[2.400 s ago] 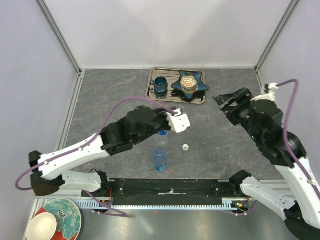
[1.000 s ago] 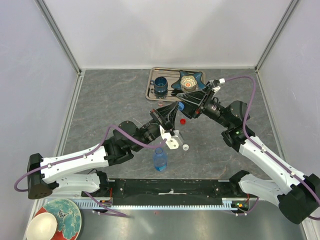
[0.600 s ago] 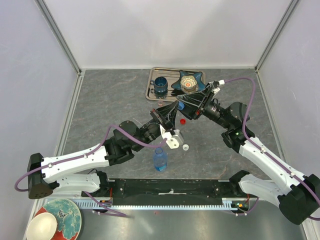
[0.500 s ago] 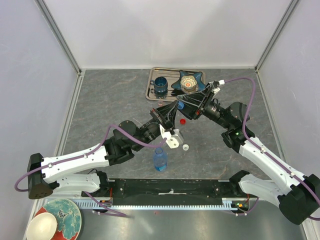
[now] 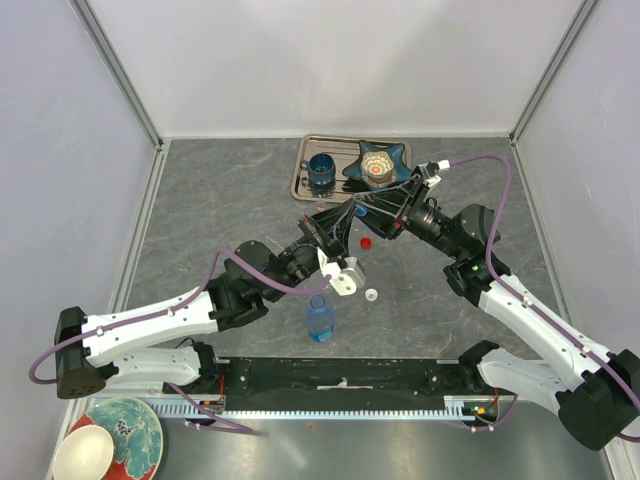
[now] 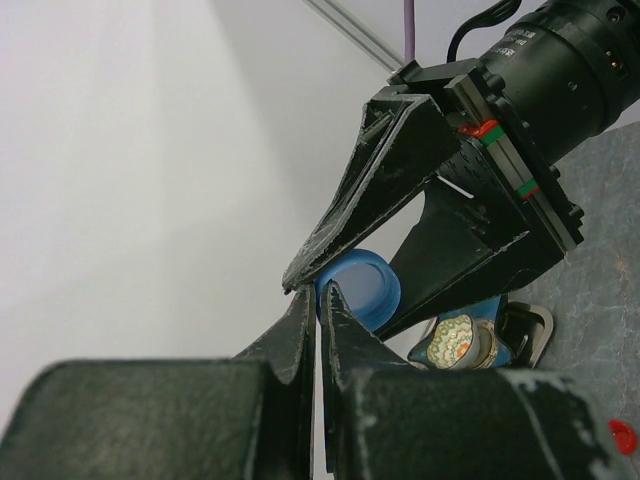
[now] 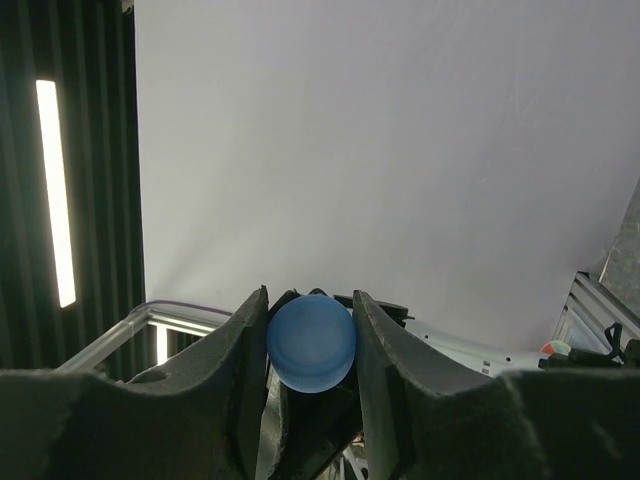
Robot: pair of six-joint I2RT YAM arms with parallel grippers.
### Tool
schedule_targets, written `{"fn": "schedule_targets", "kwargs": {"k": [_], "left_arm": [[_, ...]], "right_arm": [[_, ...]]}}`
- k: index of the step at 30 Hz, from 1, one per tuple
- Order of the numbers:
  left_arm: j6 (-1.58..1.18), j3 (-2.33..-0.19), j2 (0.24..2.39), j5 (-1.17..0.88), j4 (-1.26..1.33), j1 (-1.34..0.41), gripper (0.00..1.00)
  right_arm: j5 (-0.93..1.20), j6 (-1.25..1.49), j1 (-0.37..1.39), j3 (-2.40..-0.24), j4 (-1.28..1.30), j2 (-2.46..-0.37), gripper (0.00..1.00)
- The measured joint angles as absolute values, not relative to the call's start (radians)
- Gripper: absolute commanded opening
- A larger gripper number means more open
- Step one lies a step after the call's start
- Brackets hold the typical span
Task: Screw on the bottle caps
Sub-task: Pick up the bottle cap from the center of the board.
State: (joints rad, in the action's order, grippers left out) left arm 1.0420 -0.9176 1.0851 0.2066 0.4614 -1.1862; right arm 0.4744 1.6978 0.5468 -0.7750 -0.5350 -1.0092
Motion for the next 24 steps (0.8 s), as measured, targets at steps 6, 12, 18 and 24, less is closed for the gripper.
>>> {"fn": "schedule_targets", "kwargs": {"k": [6, 12, 18, 24], "left_arm": [[1.042, -0.915, 1.083, 0.202, 0.465, -1.186, 0.02], [1.036, -0.909, 1.077, 0.194, 0.445, -1.186, 0.51], [1.018, -0.926, 1.066, 0.208, 0.385, -1.184, 0.81], [0.992, -0.957, 1.036, 0.237, 0.249, -1.184, 0.85]], "right_arm": [[0.475, 1.694, 0.547, -0.775, -0.529, -1.003, 0.26], [0.469, 1.667, 0.548, -0.775, -0.497, -0.991, 0.14], [0.447, 1.582, 0.542, -0.789, -0.398, -0.956, 0.12], [0.435, 1.491, 0.542, -0.846, -0.29, -0.941, 0.11]]}}
